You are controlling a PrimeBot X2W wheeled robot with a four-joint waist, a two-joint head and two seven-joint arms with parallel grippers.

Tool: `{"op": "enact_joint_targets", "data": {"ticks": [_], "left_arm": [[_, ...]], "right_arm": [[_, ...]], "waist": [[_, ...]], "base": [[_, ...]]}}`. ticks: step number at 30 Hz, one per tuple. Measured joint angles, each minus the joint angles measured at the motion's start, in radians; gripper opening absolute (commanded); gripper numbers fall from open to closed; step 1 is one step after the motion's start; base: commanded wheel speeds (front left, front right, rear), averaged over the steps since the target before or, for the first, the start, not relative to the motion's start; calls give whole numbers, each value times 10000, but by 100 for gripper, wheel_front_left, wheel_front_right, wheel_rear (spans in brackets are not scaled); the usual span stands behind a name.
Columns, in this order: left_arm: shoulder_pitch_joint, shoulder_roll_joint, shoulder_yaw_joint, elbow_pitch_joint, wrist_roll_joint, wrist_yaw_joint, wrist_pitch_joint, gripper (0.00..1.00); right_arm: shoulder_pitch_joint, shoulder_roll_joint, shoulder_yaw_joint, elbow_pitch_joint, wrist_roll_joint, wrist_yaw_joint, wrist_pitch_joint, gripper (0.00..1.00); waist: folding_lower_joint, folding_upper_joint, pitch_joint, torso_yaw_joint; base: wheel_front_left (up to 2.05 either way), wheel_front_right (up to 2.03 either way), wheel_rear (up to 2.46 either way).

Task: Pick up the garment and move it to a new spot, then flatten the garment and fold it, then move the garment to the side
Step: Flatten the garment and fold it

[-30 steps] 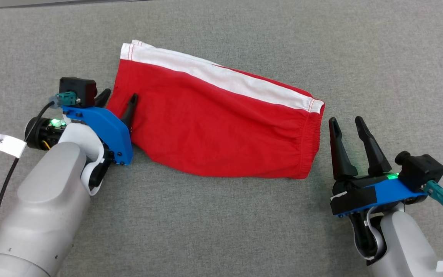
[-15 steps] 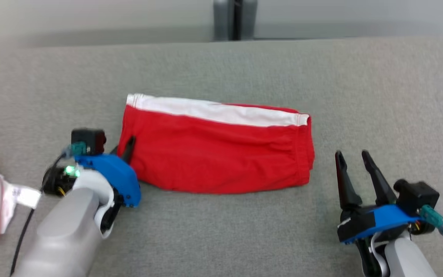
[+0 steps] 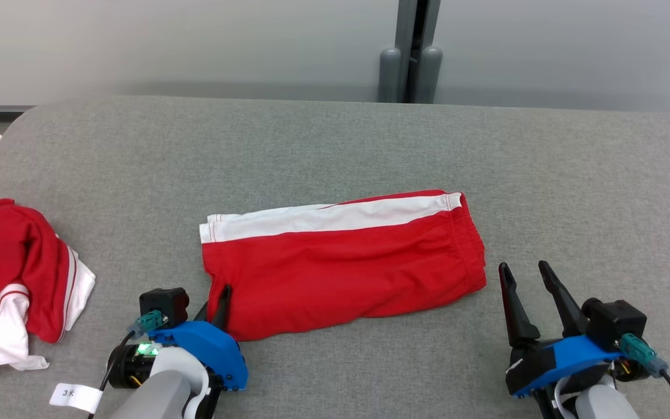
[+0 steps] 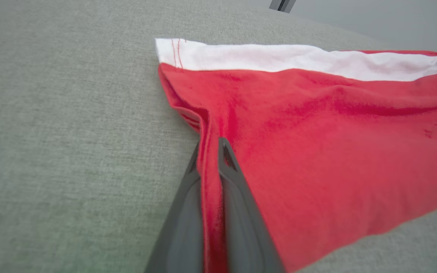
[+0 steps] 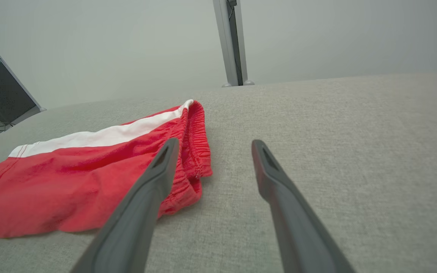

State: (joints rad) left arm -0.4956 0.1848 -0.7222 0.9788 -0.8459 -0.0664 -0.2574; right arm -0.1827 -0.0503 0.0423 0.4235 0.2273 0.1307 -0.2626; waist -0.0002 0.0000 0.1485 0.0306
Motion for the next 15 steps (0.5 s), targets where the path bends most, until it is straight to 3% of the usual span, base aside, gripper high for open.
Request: {"op": "enact_joint_targets", "data": {"ticks": [1, 3, 8, 15], "left_arm": [[58, -17, 63, -121, 42, 94, -13, 6], [97, -6, 366, -587, 282, 355, -31, 100], [562, 96, 1432, -2403, 1475, 840, -42, 100], [1300, -73, 2370, -3434, 2629, 742, -44, 100]], "right_arm": [[-43, 0, 25, 40, -38, 0, 0, 100], [-278, 0, 104, 161, -134, 0, 0, 100], [-1329, -2, 236, 884, -537, 0, 0, 100], [-2512, 10, -125, 3302, -1183, 0, 17, 100]], "waist": [[0, 0, 14, 61], [1, 0, 65, 185], [3, 0, 303, 478], [3, 0, 599, 899]], "base": [[0, 0, 0], [0, 0, 0], [0, 0, 0], [0, 0, 0]]}}
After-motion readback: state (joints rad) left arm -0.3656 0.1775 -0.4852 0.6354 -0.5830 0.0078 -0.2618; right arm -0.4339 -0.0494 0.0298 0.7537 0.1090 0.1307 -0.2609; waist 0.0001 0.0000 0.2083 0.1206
